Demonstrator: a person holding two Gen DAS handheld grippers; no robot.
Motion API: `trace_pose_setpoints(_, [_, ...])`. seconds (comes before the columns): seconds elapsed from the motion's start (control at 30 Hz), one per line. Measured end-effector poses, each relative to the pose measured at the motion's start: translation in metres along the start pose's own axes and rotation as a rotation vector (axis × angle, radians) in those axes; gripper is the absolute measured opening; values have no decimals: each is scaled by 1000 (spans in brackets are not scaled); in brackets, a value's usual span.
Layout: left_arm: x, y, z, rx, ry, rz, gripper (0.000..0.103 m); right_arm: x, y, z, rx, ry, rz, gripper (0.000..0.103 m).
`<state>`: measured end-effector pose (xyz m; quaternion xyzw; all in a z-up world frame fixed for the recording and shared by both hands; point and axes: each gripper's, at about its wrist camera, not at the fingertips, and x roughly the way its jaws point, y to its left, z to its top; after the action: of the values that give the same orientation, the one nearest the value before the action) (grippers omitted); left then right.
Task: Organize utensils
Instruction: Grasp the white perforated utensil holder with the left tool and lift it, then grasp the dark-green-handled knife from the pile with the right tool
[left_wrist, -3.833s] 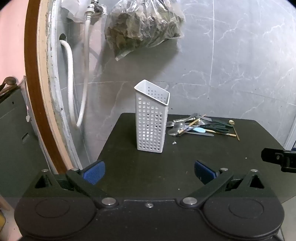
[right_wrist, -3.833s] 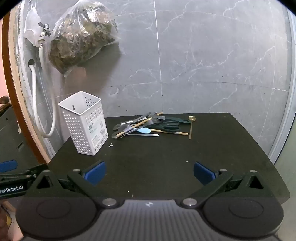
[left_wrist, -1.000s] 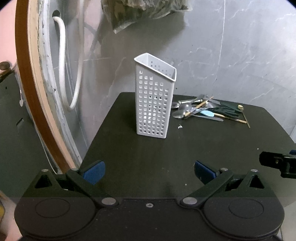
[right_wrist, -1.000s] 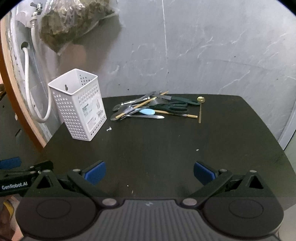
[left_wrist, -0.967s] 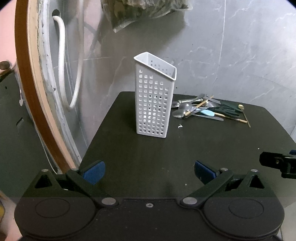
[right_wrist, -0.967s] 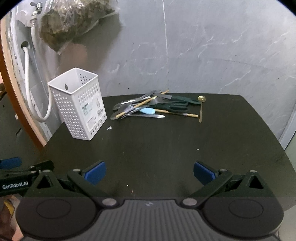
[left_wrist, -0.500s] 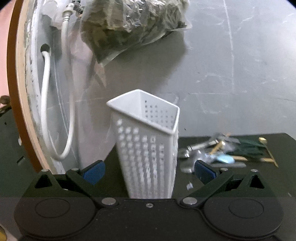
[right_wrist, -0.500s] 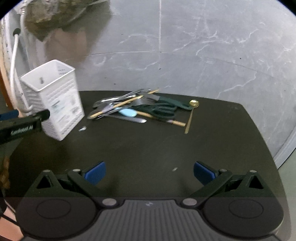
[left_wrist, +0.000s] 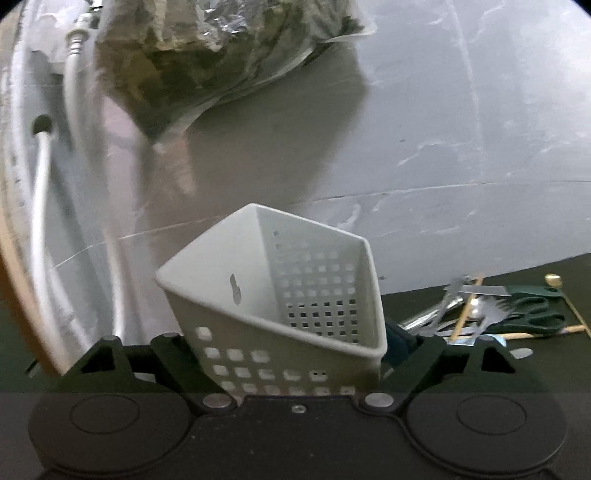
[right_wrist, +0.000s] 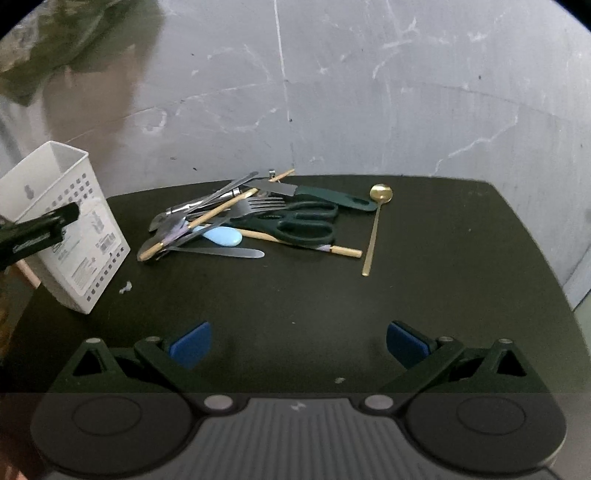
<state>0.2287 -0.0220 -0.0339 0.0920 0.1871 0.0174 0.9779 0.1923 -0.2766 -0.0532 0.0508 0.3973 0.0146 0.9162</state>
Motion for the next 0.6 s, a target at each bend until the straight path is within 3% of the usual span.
trace_pose_setpoints(0.13, [-5, 15, -4, 46, -18, -149, 79, 11, 12, 4, 57, 18, -27, 103])
trace_pose_setpoints(0.27, [-12, 28, -11, 98, -45, -261, 78, 21, 14, 13, 29, -7, -49, 103])
trace_pose_setpoints(0.37, [-9, 27, -11, 71, -36, -237, 81, 24, 9, 32, -32, -20, -58, 103])
trace_pose_setpoints(0.47, [-1, 21, -11, 3, -12, -188, 102, 34, -3, 59, -137, -28, -26, 103])
trace_pose_setpoints(0.6, [10, 8, -9, -40, 8, -129, 101, 58, -22, 101, -319, -31, 21, 103])
